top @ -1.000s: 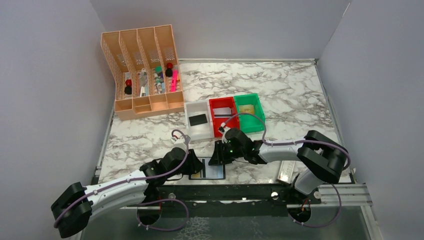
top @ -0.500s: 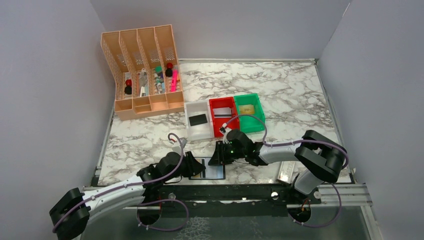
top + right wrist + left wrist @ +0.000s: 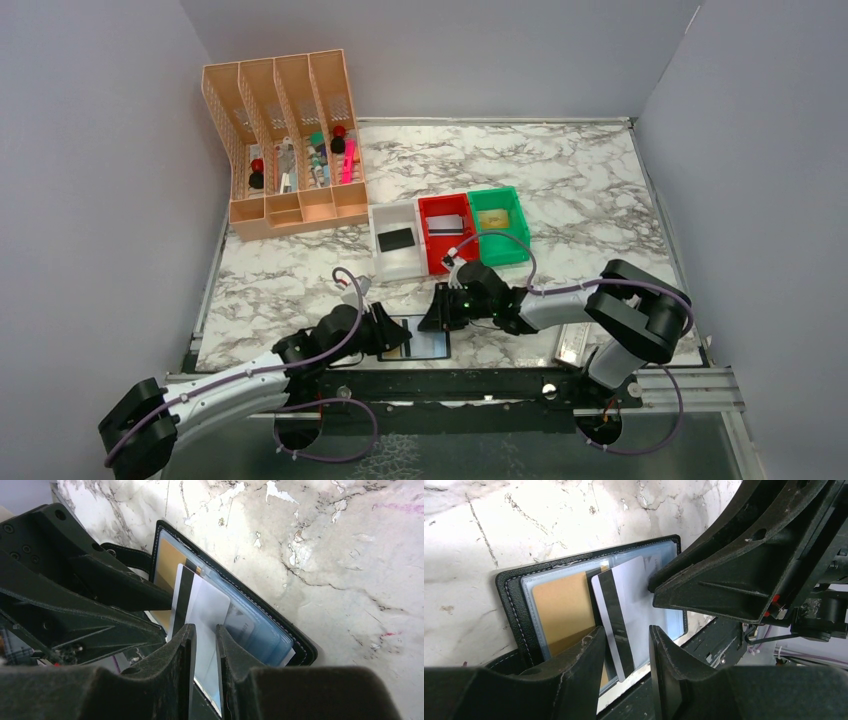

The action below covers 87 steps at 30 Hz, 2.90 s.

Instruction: Take the credit cards out of the card holder

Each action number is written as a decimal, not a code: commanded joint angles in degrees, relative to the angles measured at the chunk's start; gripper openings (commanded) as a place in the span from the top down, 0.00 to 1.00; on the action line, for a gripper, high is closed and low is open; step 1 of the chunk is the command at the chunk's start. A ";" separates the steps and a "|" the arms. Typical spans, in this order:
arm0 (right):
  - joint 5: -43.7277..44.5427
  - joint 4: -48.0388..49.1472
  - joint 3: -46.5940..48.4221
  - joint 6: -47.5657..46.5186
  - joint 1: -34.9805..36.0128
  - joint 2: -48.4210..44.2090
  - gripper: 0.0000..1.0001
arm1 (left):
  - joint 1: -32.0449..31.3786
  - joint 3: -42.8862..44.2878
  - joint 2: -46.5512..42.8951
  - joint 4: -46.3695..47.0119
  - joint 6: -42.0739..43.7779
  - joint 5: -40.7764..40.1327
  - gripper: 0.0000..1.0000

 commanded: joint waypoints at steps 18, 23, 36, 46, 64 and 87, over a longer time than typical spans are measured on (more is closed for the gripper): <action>-4.07 0.19 -3.43 1.44 0.66 4.47 0.73 | -0.31 -4.52 4.43 14.41 -1.27 7.08 0.83; -3.76 -0.28 -3.05 1.16 0.68 4.21 0.73 | -0.34 -3.90 4.39 15.56 0.15 8.86 0.90; 2.99 -8.87 -1.80 -0.86 0.60 0.67 0.69 | -0.34 2.92 -0.07 0.83 5.66 4.50 1.00; 8.94 -15.02 -0.61 -2.46 0.59 -2.29 0.64 | -0.34 5.97 -7.85 -12.08 6.02 0.12 1.00; -3.67 -4.70 1.37 -4.00 0.61 -4.59 0.62 | -0.34 6.84 -4.00 -9.26 7.10 1.69 1.00; -4.15 4.50 -4.09 2.60 0.73 4.89 0.61 | -0.34 3.89 7.63 7.41 6.07 9.89 0.72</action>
